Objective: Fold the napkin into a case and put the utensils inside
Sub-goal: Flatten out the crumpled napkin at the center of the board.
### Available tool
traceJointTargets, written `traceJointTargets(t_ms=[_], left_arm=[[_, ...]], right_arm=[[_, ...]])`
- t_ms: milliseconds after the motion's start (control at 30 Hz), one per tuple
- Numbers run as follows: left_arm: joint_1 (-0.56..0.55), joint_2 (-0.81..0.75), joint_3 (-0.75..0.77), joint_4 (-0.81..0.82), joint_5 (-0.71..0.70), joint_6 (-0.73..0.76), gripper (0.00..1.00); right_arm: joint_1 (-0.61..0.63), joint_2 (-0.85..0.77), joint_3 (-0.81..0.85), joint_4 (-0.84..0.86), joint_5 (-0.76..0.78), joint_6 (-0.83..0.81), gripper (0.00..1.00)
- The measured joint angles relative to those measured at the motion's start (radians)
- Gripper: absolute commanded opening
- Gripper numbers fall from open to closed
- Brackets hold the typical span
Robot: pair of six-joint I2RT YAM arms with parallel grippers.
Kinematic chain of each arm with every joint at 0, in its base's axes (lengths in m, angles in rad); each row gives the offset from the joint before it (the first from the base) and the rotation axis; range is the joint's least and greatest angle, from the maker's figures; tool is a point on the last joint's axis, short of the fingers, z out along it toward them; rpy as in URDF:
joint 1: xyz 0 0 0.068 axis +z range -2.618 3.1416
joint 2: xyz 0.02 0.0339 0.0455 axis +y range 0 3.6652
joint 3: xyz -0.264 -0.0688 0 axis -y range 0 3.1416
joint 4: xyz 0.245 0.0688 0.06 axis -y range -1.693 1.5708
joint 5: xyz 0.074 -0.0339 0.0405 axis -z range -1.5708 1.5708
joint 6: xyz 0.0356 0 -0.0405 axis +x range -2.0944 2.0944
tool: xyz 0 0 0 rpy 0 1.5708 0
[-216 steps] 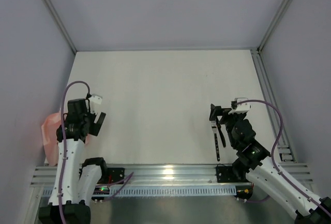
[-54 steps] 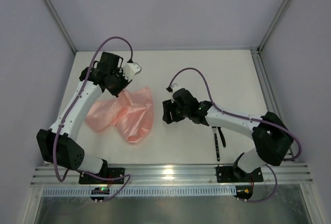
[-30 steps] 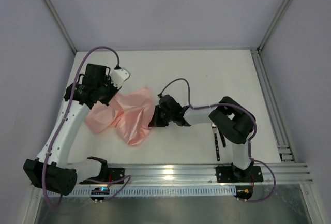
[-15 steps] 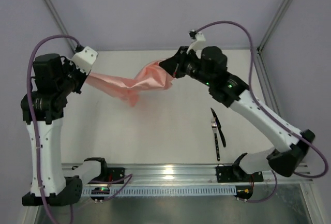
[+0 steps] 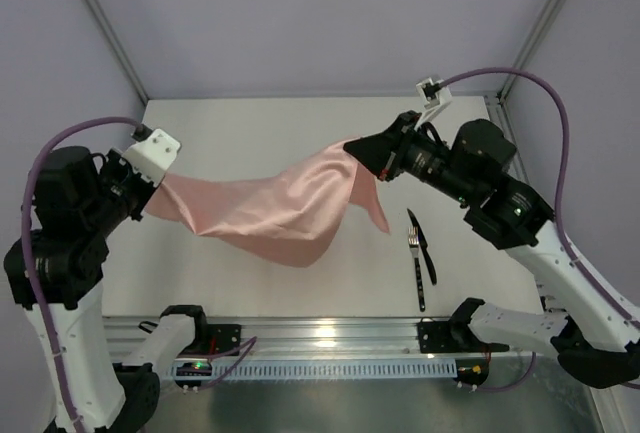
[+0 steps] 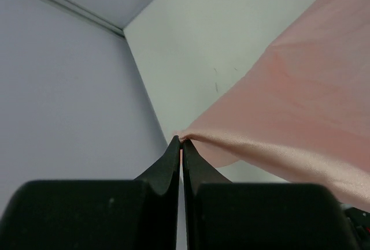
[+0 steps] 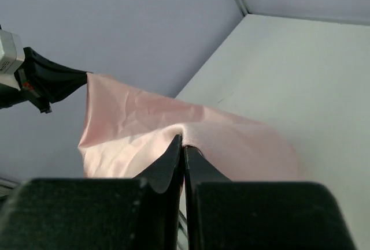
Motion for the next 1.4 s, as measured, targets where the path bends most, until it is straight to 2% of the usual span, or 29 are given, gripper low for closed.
traceJointTargets(t_ms=[133, 233, 367, 467, 533, 600, 700, 833, 1000, 1267, 1333, 1367, 1400], left_arm=[[0.000, 0.121, -0.089, 0.003, 0.003, -0.023, 0.00], [0.000, 0.298, -0.080, 0.073, -0.007, -0.056, 0.00], [0.000, 0.593, 0.121, 0.180, -0.045, -0.128, 0.00], [0.000, 0.745, 0.314, 0.237, -0.070, -0.169, 0.00], [0.000, 0.775, 0.385, 0.256, -0.078, -0.181, 0.00], [0.000, 0.770, 0.431, 0.281, -0.079, -0.187, 0.00], [0.000, 0.698, 0.401, 0.342, -0.066, -0.192, 0.00], [-0.008, 0.498, 0.154, 0.434, -0.023, -0.173, 0.00], [-0.095, 0.318, -0.233, 0.531, -0.039, -0.098, 0.00], [-0.150, 0.298, -0.798, 0.544, -0.021, -0.044, 0.00], [-0.170, 0.299, -0.882, 0.538, -0.006, -0.034, 0.12], [-0.183, 0.299, -0.910, 0.534, 0.004, -0.025, 0.23], [-0.198, 0.301, -0.929, 0.530, 0.013, -0.014, 0.43]], right_arm=[[-0.165, 0.169, 0.021, 0.048, -0.113, 0.018, 0.04], [-0.264, 0.421, 0.174, 0.043, -0.178, 0.017, 0.04], [-0.331, 0.791, 0.545, -0.028, -0.225, 0.013, 0.04], [-0.370, 0.979, 0.790, -0.063, -0.246, 0.017, 0.04], [-0.401, 1.027, 0.872, -0.080, -0.249, 0.024, 0.04], [-0.431, 1.022, 0.883, -0.074, -0.251, 0.039, 0.04], [-0.475, 0.956, 0.835, -0.032, -0.256, 0.060, 0.04], [-0.503, 0.817, 0.669, 0.039, -0.266, 0.068, 0.04], [-0.490, 0.719, 0.427, 0.119, -0.309, 0.075, 0.04], [-0.488, 0.726, -0.058, 0.152, -0.311, 0.075, 0.04], [-0.489, 0.750, -0.120, 0.148, -0.300, 0.074, 0.04], [-0.490, 0.766, -0.134, 0.150, -0.296, 0.074, 0.04], [-0.491, 0.782, -0.138, 0.150, -0.293, 0.074, 0.04]])
